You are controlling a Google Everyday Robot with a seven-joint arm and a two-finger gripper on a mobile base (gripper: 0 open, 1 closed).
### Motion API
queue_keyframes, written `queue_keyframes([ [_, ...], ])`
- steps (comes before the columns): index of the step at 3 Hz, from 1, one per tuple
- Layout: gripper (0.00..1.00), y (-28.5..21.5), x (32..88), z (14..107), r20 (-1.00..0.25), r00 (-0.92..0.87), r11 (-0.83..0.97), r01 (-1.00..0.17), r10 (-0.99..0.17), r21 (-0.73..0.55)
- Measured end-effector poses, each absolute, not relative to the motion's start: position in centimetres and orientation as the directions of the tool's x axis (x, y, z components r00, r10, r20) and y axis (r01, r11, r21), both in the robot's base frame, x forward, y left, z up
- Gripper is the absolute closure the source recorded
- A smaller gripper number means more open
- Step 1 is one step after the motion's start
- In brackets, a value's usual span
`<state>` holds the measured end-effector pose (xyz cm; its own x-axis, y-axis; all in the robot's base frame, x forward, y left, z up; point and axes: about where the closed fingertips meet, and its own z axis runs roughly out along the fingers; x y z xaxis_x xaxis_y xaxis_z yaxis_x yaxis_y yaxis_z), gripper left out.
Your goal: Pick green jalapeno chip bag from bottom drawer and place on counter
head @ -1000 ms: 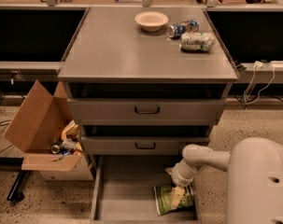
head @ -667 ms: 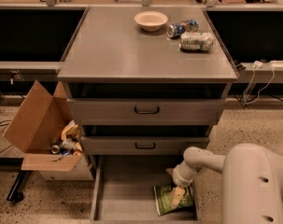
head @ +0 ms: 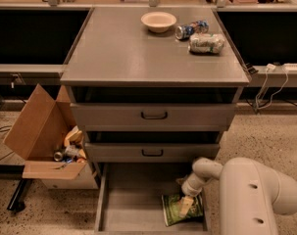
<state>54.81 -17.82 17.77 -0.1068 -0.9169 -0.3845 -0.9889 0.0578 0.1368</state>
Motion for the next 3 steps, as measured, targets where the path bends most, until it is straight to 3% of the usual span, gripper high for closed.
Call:
queue_keyframes([
  [3, 0.73, -19.5, 54.4, 12.4, -0.370, -0.159, 0.082, -0.973, -0.915, 0.214],
])
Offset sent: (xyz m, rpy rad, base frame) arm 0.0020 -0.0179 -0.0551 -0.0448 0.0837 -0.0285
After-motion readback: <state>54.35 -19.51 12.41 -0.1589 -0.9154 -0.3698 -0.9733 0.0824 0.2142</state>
